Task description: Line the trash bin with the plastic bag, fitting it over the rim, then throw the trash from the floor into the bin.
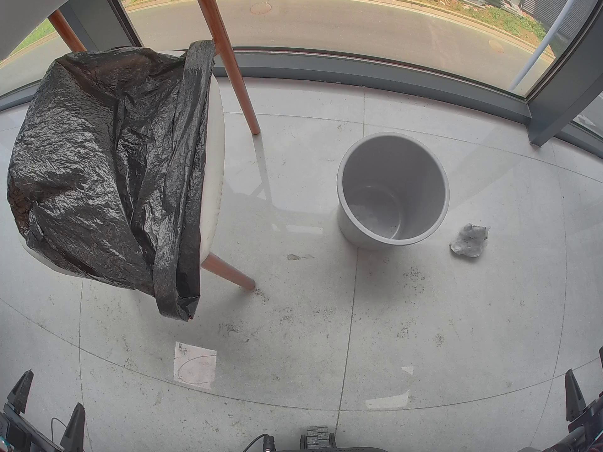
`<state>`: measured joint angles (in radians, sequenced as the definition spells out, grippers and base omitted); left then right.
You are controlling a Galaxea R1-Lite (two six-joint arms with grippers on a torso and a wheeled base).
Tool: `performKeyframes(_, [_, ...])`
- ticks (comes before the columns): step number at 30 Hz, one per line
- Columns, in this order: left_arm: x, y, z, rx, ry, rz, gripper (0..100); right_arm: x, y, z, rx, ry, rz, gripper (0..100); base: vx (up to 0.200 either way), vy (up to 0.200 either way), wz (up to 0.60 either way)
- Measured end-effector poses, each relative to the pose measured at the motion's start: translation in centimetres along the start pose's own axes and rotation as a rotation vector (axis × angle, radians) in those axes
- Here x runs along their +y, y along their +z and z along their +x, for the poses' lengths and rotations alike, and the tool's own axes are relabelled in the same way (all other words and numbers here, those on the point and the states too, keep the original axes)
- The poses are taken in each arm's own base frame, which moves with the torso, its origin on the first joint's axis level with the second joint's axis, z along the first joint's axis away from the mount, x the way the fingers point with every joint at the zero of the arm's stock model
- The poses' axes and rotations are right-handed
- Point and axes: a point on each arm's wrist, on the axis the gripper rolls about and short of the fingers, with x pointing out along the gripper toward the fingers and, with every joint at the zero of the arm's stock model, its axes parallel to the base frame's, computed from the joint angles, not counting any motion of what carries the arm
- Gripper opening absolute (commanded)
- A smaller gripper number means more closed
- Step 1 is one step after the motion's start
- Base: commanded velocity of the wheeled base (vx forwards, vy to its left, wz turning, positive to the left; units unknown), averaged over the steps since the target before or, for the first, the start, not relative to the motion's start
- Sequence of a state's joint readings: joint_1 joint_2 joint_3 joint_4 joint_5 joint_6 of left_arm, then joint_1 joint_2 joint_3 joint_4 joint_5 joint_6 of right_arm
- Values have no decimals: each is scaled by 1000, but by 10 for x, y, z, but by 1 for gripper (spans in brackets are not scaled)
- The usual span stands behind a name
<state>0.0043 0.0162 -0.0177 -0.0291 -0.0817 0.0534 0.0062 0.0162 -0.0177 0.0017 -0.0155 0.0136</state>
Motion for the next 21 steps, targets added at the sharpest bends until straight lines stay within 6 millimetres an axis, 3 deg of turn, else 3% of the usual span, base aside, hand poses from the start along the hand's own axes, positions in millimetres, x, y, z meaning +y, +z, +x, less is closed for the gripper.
performKeyframes(8, [3, 31, 4, -182, 13, -27, 100, 0, 0, 0, 0, 0, 0, 100, 0, 0, 0])
performKeyframes(18, [6, 115, 46, -126, -160, 15, 100, 0, 0, 0, 0, 1, 0, 100, 0, 0, 0])
performKeyframes(21, [7, 157, 79, -114, -207, 0, 100, 0, 0, 0, 0, 0, 0, 100, 0, 0, 0])
